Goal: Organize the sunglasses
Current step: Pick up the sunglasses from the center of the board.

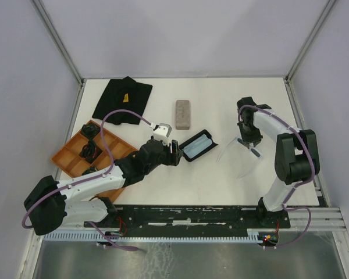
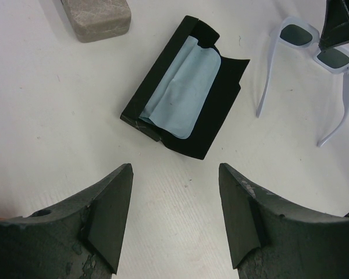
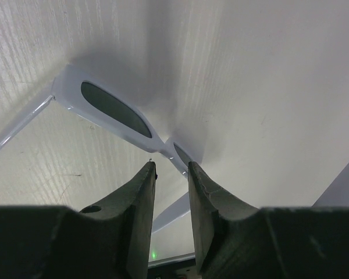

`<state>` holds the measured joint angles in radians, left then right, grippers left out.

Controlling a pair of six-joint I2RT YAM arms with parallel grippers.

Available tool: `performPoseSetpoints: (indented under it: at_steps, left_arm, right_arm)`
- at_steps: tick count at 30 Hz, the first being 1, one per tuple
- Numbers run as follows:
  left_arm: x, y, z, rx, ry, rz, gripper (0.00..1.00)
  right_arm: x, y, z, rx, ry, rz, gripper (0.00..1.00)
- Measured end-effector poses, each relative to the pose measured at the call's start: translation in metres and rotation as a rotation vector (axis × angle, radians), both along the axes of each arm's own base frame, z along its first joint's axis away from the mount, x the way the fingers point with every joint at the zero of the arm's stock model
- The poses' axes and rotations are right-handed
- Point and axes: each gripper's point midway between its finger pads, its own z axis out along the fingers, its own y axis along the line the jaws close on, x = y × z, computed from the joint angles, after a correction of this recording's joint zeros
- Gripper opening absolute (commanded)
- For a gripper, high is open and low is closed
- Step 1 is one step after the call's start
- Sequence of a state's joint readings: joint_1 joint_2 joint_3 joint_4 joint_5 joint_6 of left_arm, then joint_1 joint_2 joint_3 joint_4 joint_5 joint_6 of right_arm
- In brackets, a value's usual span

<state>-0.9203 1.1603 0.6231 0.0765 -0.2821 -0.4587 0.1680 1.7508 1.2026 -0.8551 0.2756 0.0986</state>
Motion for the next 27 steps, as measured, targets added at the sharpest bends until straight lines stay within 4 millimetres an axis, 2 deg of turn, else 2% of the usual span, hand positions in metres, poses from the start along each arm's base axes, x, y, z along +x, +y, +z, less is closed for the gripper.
performPoseSetpoints:
  at_steps: [27]
  left_arm:
    - [-0.0002, -0.0007, -0.0031, 0.006, 0.007, -0.003, 0.67]
  right_arm:
    - [0.0032, 0.0011, -0.001, 0.004, 0.006, 0.023, 0.43]
